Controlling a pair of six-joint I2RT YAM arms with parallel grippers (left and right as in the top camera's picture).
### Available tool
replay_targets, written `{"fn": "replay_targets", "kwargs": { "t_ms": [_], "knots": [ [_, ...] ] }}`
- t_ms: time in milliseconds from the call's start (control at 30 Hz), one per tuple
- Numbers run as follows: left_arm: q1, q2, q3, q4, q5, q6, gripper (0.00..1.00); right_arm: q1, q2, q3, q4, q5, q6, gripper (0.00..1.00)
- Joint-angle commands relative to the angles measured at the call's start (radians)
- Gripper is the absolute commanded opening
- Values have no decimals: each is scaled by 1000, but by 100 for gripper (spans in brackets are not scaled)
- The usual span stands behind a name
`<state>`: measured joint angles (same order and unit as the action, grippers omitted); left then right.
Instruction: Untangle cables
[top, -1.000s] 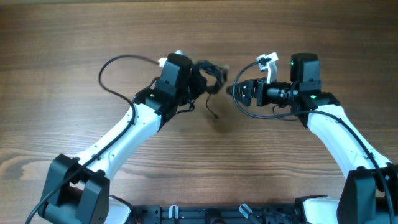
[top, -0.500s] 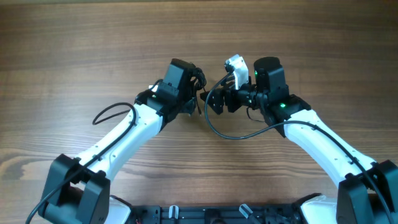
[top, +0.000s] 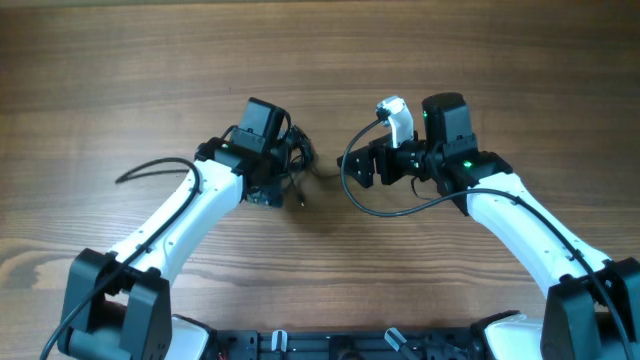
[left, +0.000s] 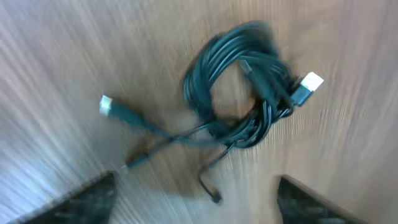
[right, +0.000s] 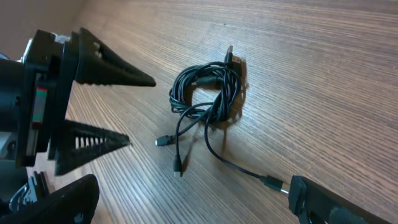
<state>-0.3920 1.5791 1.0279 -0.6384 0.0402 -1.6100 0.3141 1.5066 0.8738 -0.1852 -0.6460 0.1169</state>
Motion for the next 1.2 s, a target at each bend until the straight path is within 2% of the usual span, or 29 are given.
{"fn": "replay_targets", "kwargs": {
  "t_ms": [0,33,67,133,333,367,400,433,467,500,533,633,667,833,933,1000,1067,1167],
  "knots": [
    [11,6,3,61,-164,579,57,2,9,8,-9,10,-12,100],
    [11,27,3,91,-140,717,65,2,8,8,-10,10,-12,100],
    [11,61,3,95,-121,771,70,2,8,8,-10,10,-12,100],
    [25,120,3,98,-124,763,71,2,9,8,-17,10,-11,100],
    [57,238,3,117,-105,594,70,2,8,8,-37,10,-12,100],
    [57,256,3,137,-105,576,64,2,8,8,-40,10,-11,100],
    [54,277,3,175,-79,577,53,2,9,8,-43,10,-12,100],
    [54,285,3,193,-49,578,47,2,8,8,-45,10,-11,100],
    [54,294,3,202,-26,584,33,2,9,8,-49,10,-11,100],
    [54,300,3,199,-26,584,7,2,9,8,-54,10,-9,100],
    [54,301,3,194,-26,585,4,2,8,8,-56,10,-8,100],
    [62,278,6,188,-30,580,4,2,9,8,-87,8,-14,100],
    [71,244,8,169,-30,557,4,2,9,8,-99,-20,-59,100],
    [78,3,8,41,-29,297,4,21,8,8,-65,-117,-99,100],
    [55,-79,8,11,-29,190,4,79,9,8,-2,-111,-88,100],
    [28,-110,8,9,-29,176,4,126,9,8,55,-106,-89,100],
    [9,-113,8,8,-25,171,4,164,9,8,99,-60,-90,100],
    [0,-113,8,1,56,76,4,227,13,8,119,180,-90,100]
  ]
}}
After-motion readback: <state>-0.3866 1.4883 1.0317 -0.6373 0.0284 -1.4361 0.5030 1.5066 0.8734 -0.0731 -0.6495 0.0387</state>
